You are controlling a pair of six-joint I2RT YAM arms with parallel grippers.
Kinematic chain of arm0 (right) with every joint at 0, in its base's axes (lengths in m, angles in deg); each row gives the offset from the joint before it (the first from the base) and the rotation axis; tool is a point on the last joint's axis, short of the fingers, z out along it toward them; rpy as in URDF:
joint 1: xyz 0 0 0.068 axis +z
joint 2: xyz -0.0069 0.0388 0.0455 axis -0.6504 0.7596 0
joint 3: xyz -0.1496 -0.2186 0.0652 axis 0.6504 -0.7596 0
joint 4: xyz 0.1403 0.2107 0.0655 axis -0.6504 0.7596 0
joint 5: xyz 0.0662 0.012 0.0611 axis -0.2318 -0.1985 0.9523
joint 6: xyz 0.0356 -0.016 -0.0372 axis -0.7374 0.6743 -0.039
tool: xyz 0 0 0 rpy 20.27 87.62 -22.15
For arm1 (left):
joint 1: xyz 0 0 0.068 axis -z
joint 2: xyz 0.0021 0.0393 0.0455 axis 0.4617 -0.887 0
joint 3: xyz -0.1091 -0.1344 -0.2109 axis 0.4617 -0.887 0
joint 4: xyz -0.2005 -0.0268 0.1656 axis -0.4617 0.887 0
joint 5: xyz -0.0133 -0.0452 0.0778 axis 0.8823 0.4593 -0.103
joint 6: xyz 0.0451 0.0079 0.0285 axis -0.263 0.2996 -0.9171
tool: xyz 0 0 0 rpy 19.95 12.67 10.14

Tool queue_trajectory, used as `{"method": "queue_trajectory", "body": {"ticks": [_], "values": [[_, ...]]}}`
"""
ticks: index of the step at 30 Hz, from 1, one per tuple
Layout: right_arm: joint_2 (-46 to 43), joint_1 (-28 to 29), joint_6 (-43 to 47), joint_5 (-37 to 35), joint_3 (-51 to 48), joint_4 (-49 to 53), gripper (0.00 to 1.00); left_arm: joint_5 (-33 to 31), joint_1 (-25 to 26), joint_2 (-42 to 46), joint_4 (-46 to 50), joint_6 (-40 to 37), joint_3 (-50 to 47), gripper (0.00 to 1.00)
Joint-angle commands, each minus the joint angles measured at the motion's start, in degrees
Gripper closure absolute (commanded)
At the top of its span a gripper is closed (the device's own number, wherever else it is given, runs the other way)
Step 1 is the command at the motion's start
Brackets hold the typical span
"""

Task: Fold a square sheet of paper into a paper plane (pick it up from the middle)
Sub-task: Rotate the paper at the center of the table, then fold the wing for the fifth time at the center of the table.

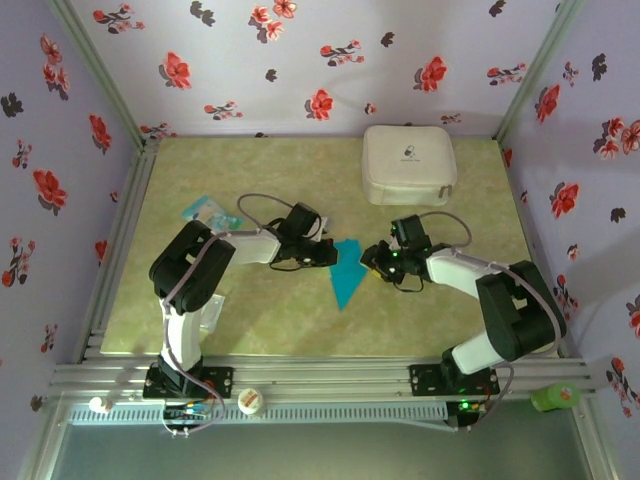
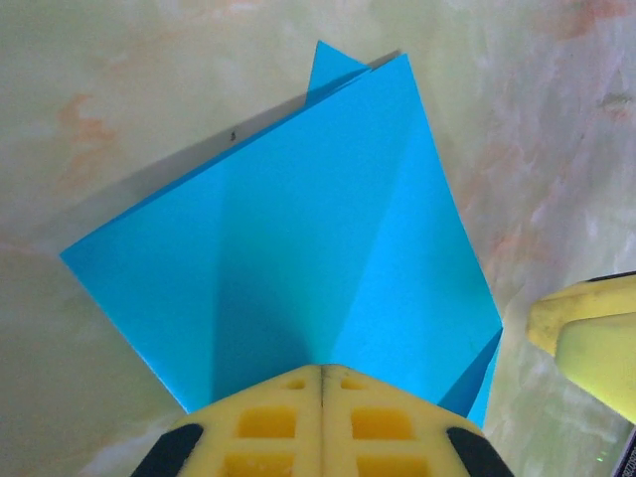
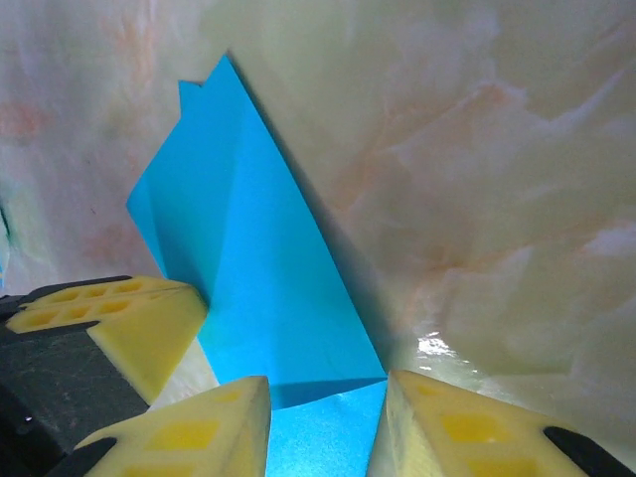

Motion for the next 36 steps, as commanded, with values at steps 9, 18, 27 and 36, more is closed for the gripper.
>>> {"method": "queue_trajectory", "body": {"ticks": [9,18,27,36], "values": [[2.5,-1.1,-1.4,1.0,-1.7,-2.9,0.64,0.8,0.1,-2.1,1.3,-0.4,1.3,0.98],[5.0,-1.5,-5.0,4.4,-3.4,-11.9,0.64,-0.4,0.3,-2.4,1.4,0.7,0.5,0.98],[5.8,-1.7,-5.1,6.1,-3.8,-13.8,0.65,-0.4,0.2,-1.7,-1.8,2.4,-2.2,0.98],[5.4,-2.1,-1.1,9.0,-2.6,-14.0,0.67,-0.4,-0.1,-1.5,-2.1,2.2,-2.8,0.98]]}}
